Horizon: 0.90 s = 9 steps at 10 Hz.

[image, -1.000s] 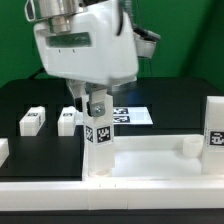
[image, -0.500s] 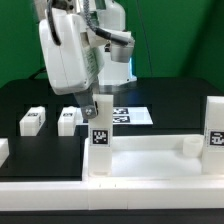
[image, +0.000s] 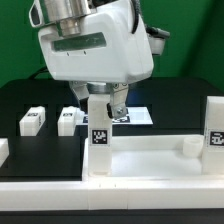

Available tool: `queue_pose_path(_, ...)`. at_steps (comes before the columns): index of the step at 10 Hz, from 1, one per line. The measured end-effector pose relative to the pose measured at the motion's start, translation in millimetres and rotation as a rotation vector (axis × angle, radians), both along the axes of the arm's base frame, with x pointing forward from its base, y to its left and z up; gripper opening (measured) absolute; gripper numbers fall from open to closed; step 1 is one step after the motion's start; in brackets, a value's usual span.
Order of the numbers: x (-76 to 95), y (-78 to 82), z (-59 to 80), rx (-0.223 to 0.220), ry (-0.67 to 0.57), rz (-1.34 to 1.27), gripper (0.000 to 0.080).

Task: Assemble desk

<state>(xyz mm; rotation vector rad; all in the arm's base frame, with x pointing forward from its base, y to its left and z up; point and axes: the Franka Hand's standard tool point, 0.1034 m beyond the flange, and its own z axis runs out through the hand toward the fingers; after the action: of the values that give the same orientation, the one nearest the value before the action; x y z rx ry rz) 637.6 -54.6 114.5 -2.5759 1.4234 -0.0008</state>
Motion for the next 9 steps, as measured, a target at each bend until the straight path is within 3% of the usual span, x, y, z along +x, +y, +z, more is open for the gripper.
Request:
queue_pose_path(2, -0.1, -0.7, -0.1, -0.015, -0.027, 0.152, 0.0648)
queue_pose_path(4, 0.1, -1.6, 1.7, -0.076, -0.067, 0.552, 0.0648)
queue_pose_path(5, 0.8, -2.0, 2.5, -0.075, -0.076, 0.646, 0.0648)
queue_pose_path(7, 0.5, -2.0, 1.9, -0.074, -0.071, 0.615, 0.0648)
queue_pose_path(8, 0.5, -2.1, 1.9, -0.073, -0.07, 0.61, 0.0558)
queue_pose_path(9, 0.5, -1.8, 1.8, -0.07, -0.063, 0.566, 0.0374)
